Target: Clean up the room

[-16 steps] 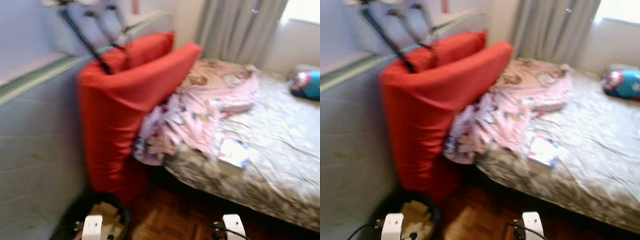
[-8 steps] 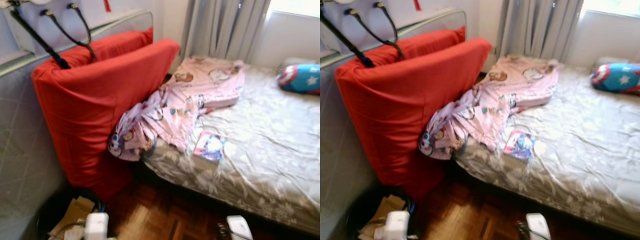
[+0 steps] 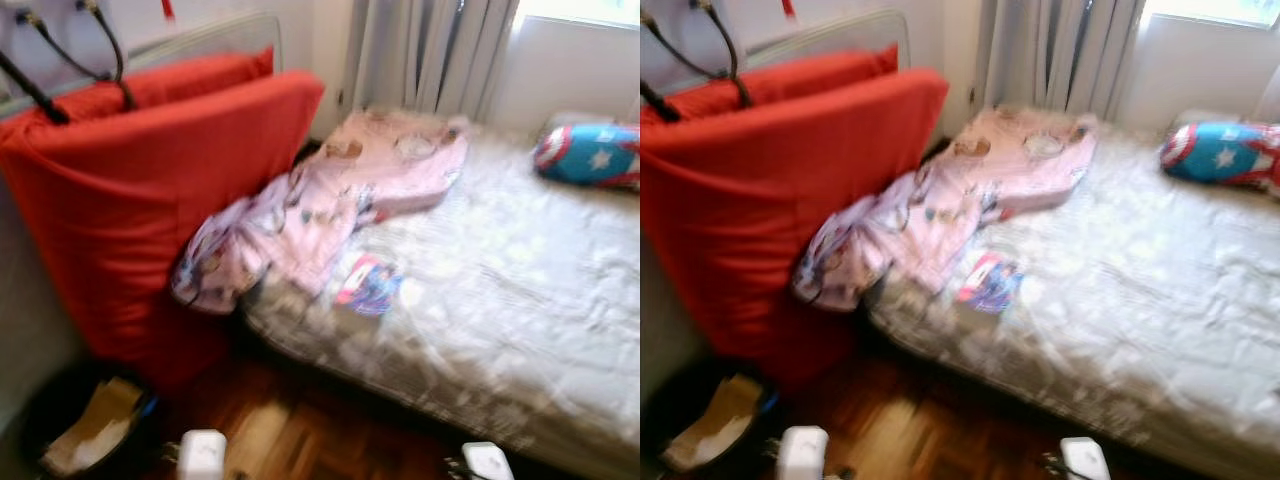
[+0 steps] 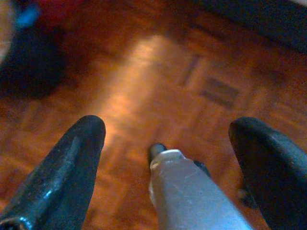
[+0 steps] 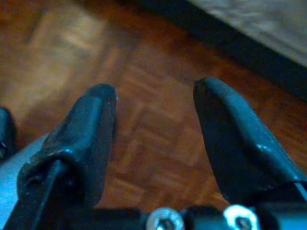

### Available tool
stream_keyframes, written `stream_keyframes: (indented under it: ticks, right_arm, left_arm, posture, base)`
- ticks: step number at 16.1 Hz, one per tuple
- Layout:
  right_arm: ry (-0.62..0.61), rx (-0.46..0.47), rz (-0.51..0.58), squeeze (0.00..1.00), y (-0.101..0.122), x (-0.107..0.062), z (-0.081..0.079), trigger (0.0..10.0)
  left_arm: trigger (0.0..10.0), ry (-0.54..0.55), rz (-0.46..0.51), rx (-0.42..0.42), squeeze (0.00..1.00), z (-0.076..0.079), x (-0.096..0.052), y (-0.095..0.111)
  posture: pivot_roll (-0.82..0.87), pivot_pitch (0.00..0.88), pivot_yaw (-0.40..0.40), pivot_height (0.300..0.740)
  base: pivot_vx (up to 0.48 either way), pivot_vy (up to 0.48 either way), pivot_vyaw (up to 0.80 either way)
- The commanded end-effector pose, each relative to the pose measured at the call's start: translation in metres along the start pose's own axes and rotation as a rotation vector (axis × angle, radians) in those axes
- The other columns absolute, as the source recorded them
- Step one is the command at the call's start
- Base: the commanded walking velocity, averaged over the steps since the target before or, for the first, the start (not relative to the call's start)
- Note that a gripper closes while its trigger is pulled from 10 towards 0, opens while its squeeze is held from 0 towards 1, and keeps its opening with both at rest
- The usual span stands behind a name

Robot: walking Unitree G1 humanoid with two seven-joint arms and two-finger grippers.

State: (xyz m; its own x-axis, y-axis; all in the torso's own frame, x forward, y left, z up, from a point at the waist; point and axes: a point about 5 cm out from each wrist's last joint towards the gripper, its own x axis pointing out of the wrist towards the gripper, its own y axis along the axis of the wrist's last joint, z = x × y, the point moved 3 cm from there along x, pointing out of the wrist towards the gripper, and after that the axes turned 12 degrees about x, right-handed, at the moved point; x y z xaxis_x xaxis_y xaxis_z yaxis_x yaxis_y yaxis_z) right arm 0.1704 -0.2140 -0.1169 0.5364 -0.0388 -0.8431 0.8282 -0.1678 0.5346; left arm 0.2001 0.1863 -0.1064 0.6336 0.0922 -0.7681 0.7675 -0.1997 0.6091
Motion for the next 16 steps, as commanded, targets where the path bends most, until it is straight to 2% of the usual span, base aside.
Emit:
stream_keyframes:
  ticks: [1, 4, 16]
  right_arm:
    - [0.025, -0.003, 0.007, 0.0, 0.001, 0.001, -0.009, 10.0]
    - [0.027, -0.003, 0.01, 0.0, 0.0, 0.0, -0.006, 10.0]
    - [0.044, 0.006, 0.029, 0.0, 0.008, 0.004, -0.023, 10.0]
  left_arm:
    - [10.0, 0.023, -0.026, 0.024, 0.0, -0.013, -0.001, -0.007]
    - [10.0, 0.022, -0.026, 0.015, 0.0, -0.011, -0.001, -0.007]
    - [10.0, 0.024, -0.029, 0.023, 0.0, -0.017, -0.001, -0.007]
  posture:
    - [-0.03, 0.0, -0.063, 0.74]
    - [-0.04, 0.0, -0.066, 0.74]
    - [-0.04, 0.0, -0.064, 0.74]
  base:
    - [0.0, -0.371, 0.0]
    - [0.0, -0.371, 0.0]
    - [0.0, -0.371, 0.0]
